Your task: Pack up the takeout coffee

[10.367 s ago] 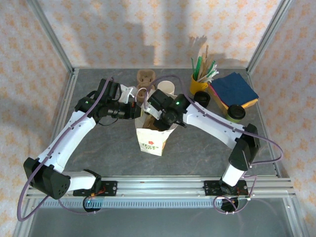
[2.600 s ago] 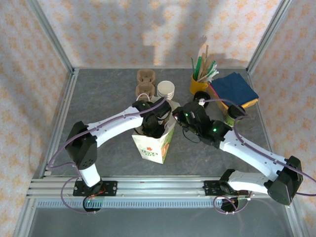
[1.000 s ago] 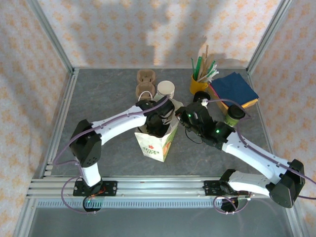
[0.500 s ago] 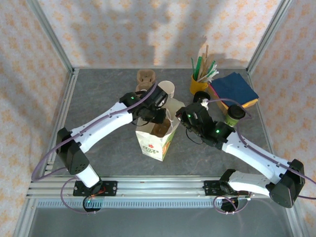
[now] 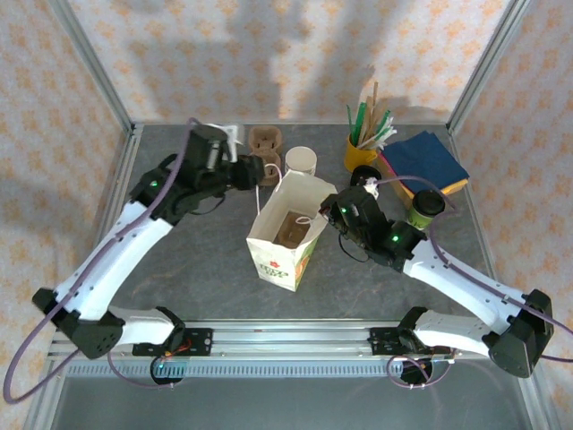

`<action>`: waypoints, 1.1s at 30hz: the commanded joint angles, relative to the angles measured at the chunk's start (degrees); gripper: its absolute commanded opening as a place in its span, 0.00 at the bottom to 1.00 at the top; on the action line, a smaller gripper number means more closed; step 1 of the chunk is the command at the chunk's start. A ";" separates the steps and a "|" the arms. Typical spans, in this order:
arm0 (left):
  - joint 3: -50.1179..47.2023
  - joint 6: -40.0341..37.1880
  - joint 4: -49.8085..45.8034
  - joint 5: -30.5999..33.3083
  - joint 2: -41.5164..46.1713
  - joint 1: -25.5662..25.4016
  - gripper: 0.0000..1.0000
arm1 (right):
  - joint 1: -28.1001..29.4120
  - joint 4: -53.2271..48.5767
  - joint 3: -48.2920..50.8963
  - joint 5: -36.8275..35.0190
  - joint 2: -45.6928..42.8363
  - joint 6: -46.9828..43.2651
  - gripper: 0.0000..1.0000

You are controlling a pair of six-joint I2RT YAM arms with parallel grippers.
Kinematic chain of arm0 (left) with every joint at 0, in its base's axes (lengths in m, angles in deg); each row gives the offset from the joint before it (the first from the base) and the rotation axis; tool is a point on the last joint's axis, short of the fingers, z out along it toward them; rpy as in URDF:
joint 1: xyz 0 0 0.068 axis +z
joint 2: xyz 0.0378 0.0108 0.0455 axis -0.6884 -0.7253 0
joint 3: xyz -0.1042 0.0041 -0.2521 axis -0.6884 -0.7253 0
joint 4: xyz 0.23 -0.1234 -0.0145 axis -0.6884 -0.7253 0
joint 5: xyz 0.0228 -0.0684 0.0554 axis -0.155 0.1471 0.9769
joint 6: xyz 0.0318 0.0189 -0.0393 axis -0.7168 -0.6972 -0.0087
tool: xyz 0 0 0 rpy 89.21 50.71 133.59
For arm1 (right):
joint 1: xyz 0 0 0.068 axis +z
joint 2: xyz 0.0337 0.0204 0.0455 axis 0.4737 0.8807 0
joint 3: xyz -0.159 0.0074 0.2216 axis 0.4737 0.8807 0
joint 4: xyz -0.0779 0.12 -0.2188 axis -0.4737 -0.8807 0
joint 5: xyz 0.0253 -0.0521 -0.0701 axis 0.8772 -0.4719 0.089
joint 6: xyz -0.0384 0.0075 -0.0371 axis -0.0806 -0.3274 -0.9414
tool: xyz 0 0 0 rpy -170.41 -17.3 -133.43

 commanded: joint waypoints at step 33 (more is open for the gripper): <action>-22.73 8.54 9.89 4.13 7.31 16.55 0.46 | -0.25 22.42 6.45 24.69 -13.09 -26.17 0.00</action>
